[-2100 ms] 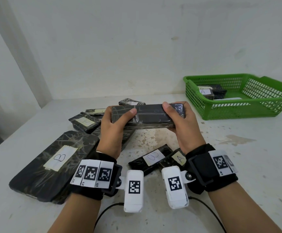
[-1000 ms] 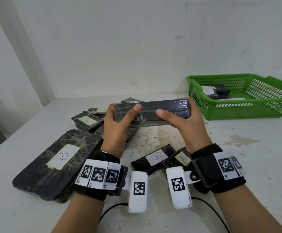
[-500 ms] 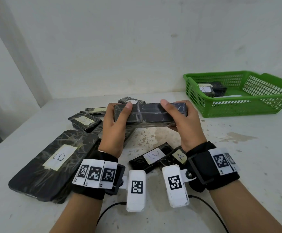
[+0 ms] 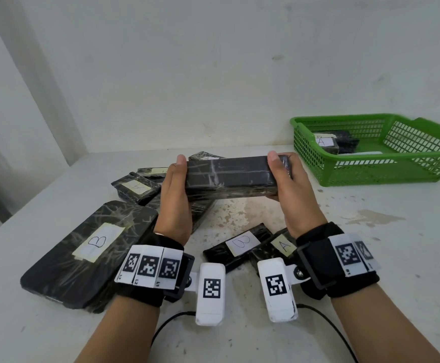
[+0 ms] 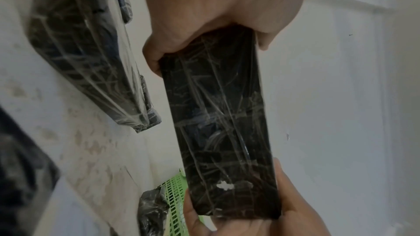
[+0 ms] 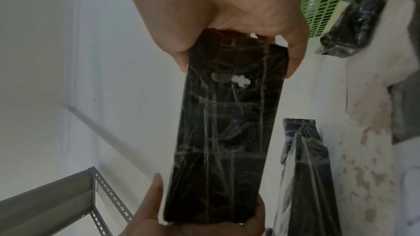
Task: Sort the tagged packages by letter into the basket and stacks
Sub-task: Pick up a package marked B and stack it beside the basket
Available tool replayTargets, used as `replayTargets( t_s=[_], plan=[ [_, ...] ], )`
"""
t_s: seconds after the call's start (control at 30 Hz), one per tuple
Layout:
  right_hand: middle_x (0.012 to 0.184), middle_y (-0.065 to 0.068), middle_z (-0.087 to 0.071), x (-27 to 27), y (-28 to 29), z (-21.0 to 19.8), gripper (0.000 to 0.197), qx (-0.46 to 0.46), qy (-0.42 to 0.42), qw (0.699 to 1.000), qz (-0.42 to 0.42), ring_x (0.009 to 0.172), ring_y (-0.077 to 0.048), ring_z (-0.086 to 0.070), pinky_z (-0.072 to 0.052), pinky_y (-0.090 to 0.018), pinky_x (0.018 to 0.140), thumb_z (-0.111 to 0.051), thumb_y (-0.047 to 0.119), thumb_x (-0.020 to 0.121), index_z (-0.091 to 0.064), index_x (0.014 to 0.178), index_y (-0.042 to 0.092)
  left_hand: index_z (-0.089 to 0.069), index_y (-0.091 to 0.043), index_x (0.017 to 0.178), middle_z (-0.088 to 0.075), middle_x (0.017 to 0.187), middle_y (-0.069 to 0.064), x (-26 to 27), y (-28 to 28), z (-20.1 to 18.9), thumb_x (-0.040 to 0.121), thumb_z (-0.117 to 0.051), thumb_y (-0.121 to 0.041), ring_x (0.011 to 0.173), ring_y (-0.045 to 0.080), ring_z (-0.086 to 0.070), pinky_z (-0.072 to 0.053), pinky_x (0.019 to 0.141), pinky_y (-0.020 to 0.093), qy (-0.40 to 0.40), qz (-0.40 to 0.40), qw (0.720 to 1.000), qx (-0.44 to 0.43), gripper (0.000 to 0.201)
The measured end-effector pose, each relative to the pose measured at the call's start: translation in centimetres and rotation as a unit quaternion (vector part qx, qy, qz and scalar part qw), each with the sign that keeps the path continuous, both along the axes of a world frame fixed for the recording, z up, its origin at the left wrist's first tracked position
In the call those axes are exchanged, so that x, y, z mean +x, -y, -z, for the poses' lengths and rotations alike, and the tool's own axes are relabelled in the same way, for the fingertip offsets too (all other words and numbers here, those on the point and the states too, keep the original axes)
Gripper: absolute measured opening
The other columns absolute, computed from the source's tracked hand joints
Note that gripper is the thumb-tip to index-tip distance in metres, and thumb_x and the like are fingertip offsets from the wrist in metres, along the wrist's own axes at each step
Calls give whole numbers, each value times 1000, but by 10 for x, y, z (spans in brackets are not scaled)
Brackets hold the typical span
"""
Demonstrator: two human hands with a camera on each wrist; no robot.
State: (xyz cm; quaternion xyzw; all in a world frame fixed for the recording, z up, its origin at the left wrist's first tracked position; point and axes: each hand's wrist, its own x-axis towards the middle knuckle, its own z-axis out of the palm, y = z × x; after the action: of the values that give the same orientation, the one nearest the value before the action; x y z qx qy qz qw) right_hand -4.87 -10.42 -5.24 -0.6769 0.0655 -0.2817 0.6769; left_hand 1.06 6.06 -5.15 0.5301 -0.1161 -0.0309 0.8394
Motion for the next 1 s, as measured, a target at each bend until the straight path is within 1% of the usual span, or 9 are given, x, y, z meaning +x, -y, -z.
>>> replayTargets(
  t_s=[0.13,0.23,0.37,0.5,0.6,0.67,0.77,0.9,1.0],
  plan=[
    [95,-4,-58,-2,1,-3,28,1,-3,1000,-17,94,-17,-58,-45,-52,103,-50,56,92,-51,84,30,-56,-16,89,-62,96,5,5,-1,1,92,-56,-44,102,26,-58,-37,108,60,23,5,1000,19,28],
    [93,-6,-49,-1,-1,-3,31,-6,-23,999,-29,90,-19,-52,-43,-55,102,-48,58,89,-48,82,27,-56,-16,85,-62,91,3,10,-2,4,100,-53,-32,97,25,-59,-41,105,57,2,2,1000,0,22],
    [92,-1,-52,-1,-2,-4,22,24,-19,999,-25,88,-14,-52,-44,-39,90,-46,40,102,-48,86,25,-49,-17,75,-56,75,-3,10,-1,5,97,-55,-24,77,16,-56,-46,76,36,28,-5,999,-22,24],
    [100,5,-58,2,1,-4,34,92,-52,992,-63,101,-14,-58,-47,-37,95,-36,50,101,-49,116,22,-51,-17,71,-53,77,1,9,-5,4,68,-64,-32,72,16,-53,-46,62,31,83,-6,996,-39,21],
    [104,-6,-57,1,-1,-5,31,140,-85,982,-95,99,-27,-65,-58,-39,80,-42,43,102,-50,116,17,-54,-18,67,-56,75,-6,9,-9,3,65,-60,-26,66,10,-56,-47,53,22,94,-11,995,-37,10],
    [107,-7,-51,2,-1,-4,23,166,-74,979,-88,99,-23,-61,-59,-38,74,-46,29,102,-50,120,15,-60,-24,68,-53,91,2,9,-10,3,58,-61,-29,74,13,-53,-46,56,23,75,-18,997,-29,11],
    [106,-6,-52,4,2,-3,27,195,-48,977,-76,97,-16,-56,-57,-36,77,-47,16,100,-51,127,13,-61,-26,88,-39,115,11,8,-10,3,47,-61,-37,84,18,-50,-48,58,25,29,-46,998,-23,43],
    [101,-4,-57,2,4,-4,33,206,-34,974,-83,91,-15,-59,-53,-35,81,-49,10,97,-49,130,15,-57,-29,102,-37,123,16,10,-5,4,47,-62,-38,93,27,-49,-48,65,32,14,-61,998,4,56],
    [112,-9,-61,0,4,-4,38,197,-32,975,-98,98,-18,-62,-55,-32,81,-57,23,95,-50,132,16,-54,-31,105,-37,123,16,11,-5,6,50,-62,-42,97,26,-48,-44,80,41,4,-66,997,26,57]
  ],
)
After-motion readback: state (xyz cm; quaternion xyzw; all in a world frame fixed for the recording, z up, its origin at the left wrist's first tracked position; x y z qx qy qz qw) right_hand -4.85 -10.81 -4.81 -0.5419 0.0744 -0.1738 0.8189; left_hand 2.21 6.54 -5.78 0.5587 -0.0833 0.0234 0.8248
